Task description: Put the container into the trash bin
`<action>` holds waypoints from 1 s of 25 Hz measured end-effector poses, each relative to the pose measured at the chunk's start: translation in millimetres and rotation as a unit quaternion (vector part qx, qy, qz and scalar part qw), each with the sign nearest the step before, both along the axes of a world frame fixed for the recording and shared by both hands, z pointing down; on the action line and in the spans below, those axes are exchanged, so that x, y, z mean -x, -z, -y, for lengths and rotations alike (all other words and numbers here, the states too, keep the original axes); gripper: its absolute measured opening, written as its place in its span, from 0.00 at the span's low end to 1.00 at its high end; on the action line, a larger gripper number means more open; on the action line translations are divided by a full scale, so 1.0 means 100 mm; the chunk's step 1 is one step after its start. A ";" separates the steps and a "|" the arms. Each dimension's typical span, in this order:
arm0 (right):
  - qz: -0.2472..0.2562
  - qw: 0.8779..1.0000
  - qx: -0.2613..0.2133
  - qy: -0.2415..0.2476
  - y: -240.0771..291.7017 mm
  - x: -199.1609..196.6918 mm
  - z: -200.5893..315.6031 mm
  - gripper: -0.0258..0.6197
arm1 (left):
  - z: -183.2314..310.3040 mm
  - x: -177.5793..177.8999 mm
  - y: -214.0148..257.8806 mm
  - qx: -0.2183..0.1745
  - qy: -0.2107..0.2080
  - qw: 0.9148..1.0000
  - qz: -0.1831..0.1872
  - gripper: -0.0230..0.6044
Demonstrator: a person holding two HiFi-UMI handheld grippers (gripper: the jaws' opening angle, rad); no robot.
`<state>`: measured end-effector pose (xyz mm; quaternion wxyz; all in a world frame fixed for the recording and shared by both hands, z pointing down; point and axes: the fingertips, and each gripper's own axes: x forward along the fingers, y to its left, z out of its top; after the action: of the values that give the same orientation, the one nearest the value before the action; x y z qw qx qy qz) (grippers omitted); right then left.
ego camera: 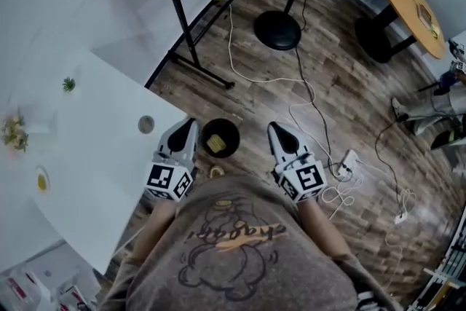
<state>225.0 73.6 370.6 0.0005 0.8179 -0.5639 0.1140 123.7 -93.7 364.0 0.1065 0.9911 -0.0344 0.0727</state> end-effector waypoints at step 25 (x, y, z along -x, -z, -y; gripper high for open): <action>0.009 1.000 -0.005 -0.006 0.05 0.24 -0.11 0.02 | -0.13 0.26 0.10 -0.001 0.031 1.000 0.000 0.04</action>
<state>201.1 84.8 365.2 -0.0096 0.8205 -0.5593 0.1180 97.4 -80.3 354.1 0.1081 0.9896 -0.0655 0.0689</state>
